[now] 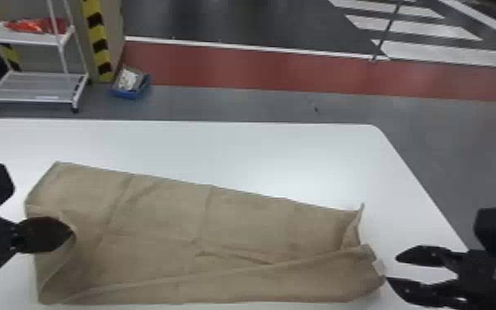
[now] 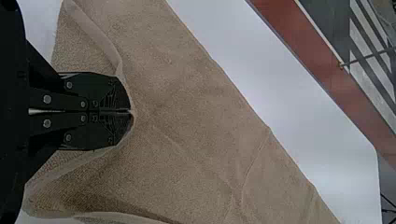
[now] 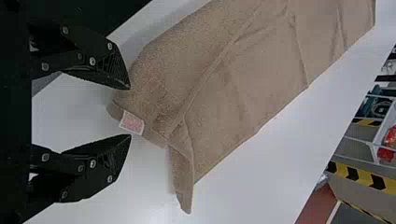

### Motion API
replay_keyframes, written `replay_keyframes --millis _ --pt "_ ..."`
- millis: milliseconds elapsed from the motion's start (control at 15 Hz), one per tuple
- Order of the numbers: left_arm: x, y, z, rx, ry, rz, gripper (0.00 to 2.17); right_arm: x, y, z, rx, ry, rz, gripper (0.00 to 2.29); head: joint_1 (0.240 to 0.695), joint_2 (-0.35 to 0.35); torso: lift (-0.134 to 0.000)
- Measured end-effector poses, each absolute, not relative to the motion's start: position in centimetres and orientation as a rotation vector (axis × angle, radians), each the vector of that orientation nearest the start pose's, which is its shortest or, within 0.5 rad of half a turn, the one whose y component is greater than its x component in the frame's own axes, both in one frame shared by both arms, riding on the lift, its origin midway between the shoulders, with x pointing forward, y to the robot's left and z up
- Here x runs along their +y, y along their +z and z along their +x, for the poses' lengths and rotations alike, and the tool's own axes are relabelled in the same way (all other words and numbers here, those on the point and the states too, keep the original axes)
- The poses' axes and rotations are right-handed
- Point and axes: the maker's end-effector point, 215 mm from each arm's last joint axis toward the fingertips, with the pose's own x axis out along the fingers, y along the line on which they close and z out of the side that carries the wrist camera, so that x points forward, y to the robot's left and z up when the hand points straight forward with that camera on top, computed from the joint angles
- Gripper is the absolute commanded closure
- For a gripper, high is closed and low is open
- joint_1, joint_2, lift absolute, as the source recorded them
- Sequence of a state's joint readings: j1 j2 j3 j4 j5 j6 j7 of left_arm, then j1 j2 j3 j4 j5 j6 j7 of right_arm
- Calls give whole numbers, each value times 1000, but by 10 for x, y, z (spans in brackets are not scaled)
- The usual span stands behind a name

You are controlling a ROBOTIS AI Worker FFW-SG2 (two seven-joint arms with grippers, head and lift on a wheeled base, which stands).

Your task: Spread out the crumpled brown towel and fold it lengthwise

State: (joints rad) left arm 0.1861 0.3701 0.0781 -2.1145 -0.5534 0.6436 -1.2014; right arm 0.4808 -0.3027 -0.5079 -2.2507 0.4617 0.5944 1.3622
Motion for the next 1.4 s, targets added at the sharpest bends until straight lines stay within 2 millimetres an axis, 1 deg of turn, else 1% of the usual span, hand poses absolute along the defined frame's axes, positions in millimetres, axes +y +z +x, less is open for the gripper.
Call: replay_keyframes --millis 133,267,400,533,733,800,1133,1200,1267,1400 --pt "264 -395 432 683 -787 600 1372 -370 -383 345 774 664 -432 151 695 -157 -124" --pt "264 -395 431 683 -789 602 1372 -367 -387 371 782 649 -388 157 695 -149 -124" --pt "262 -395 430 684 -793 598 1372 -360 -400 393 821 652 -374 184 695 -135 -124" --pt "264 -395 428 687 -791 597 1372 -352 -415 405 879 671 -415 208 695 -122 -124" --pt "267 -395 428 690 -783 594 1372 -349 -424 409 949 680 -459 255 695 -110 -124" --pt "268 -395 428 691 -781 593 1372 -349 -426 408 964 678 -458 289 695 -110 -124" --pt "270 -396 429 694 -774 597 1372 -350 -431 400 998 668 -439 292 695 -109 -124" --pt "270 -396 430 693 -774 597 1372 -352 -431 397 1003 664 -436 350 695 -111 -124" --pt "270 -396 430 693 -773 598 1372 -353 -432 395 1009 658 -432 350 695 -113 -124" --pt "271 -396 432 693 -770 599 1372 -356 -433 391 1022 645 -422 508 695 -116 -124"
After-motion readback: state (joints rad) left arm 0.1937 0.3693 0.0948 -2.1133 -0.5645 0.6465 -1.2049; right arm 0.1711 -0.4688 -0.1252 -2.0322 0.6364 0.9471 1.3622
